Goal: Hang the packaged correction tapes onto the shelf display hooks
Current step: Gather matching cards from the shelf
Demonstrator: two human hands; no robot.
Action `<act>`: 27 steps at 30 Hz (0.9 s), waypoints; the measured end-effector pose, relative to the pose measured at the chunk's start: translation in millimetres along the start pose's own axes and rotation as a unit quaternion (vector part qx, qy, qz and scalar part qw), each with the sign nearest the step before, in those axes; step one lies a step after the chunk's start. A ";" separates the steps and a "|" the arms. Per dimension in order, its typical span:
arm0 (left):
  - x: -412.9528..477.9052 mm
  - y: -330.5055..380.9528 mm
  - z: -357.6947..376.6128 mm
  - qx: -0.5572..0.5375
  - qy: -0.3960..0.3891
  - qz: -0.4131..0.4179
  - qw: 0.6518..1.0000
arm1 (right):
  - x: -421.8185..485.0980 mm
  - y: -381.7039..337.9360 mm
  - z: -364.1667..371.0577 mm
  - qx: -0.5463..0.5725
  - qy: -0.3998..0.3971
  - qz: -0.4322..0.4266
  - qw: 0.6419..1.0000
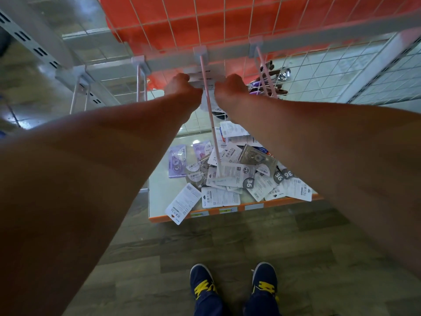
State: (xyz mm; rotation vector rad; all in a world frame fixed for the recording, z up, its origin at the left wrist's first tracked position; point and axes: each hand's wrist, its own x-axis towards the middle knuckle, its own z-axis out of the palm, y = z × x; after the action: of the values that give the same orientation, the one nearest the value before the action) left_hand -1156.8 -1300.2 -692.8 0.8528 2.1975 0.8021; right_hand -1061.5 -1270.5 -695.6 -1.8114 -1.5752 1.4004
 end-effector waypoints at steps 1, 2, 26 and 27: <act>-3.5 -0.2 0.4 0.013 0.002 0.004 1.000 | -1.7 1.7 -0.1 -0.020 0.004 -0.001 1.000; -6.3 -1.1 1.8 0.020 0.000 0.009 1.000 | -4.1 3.2 -0.4 -0.041 0.010 -0.006 0.999; -173.6 42.2 -61.7 0.315 -0.045 0.062 0.946 | -179.1 -13.2 -62.5 -0.370 -0.041 -0.236 0.898; -181.8 47.6 -67.9 0.309 -0.049 0.061 0.948 | -187.5 -18.9 -66.8 -0.371 -0.041 -0.233 0.898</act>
State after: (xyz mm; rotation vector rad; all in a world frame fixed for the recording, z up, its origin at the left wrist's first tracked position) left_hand -1083.8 -1426.2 -556.0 1.3035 2.3486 0.0947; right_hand -994.6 -1410.6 -569.7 -1.5306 -2.6146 0.6910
